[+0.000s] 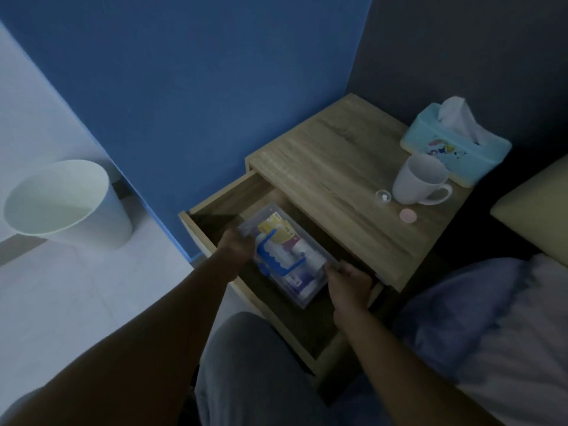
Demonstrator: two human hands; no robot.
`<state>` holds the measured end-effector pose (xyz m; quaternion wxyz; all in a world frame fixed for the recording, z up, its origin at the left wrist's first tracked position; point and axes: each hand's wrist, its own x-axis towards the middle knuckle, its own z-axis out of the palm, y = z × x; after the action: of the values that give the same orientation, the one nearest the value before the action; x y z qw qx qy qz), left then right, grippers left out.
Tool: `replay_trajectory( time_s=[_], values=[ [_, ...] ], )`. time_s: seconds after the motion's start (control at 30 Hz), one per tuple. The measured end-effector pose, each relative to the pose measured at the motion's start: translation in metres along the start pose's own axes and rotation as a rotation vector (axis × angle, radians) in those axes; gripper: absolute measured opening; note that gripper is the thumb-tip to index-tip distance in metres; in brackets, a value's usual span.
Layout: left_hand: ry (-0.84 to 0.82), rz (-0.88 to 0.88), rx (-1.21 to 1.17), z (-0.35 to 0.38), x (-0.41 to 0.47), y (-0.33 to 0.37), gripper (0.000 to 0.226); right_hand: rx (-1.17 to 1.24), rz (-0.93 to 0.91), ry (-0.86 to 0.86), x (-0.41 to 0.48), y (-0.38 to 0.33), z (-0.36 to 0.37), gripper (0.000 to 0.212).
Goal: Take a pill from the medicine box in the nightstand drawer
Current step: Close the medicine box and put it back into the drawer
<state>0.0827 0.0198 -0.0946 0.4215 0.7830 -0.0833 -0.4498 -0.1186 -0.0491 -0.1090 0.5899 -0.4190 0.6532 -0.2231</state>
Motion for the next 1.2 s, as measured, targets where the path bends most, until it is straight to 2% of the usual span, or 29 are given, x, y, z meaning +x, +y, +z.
replay_trajectory(
  time_s=[0.17, 0.3, 0.47, 0.57, 0.7, 0.77, 0.93, 1.07, 1.2],
  values=[
    [0.025, 0.018, 0.058, 0.011, 0.018, -0.007, 0.033, 0.001, 0.018, 0.050, 0.021, 0.010, 0.009, 0.027],
    [0.013, 0.006, 0.106, 0.016, 0.023, -0.013, 0.032, -0.002, 0.022, 0.083, 0.029, 0.020, 0.013, 0.016],
    [-0.013, 0.016, 0.076, 0.014, 0.025, -0.020, 0.030, -0.011, -0.014, 0.043, 0.031, 0.025, 0.008, 0.035],
    [-0.005, 0.068, 0.066, 0.007, 0.019, -0.024, 0.026, -0.187, -0.093, 0.011, 0.026, 0.020, 0.003, 0.056],
    [-0.034, 0.213, 0.065, -0.004, 0.003, -0.024, 0.011, -0.448, -0.283, -0.067, 0.010, 0.005, -0.007, 0.056],
    [0.003, 0.300, 0.141, -0.010, -0.005, -0.024, 0.020, -0.517, -0.391, -0.124, 0.001, -0.002, -0.014, 0.049],
    [0.182, 0.604, 0.406, -0.023, -0.028, -0.033, 0.071, -0.647, -0.658, -0.169, -0.010, -0.020, -0.035, 0.040],
    [0.243, 0.604, 0.354, -0.031, -0.037, -0.046, 0.089, -0.777, -0.804, -0.127, -0.002, -0.029, -0.051, 0.042],
    [0.274, 0.533, 0.203, -0.028, -0.035, -0.061, 0.102, -1.008, -0.808, -0.077, 0.018, -0.026, -0.069, 0.058]
  ],
)
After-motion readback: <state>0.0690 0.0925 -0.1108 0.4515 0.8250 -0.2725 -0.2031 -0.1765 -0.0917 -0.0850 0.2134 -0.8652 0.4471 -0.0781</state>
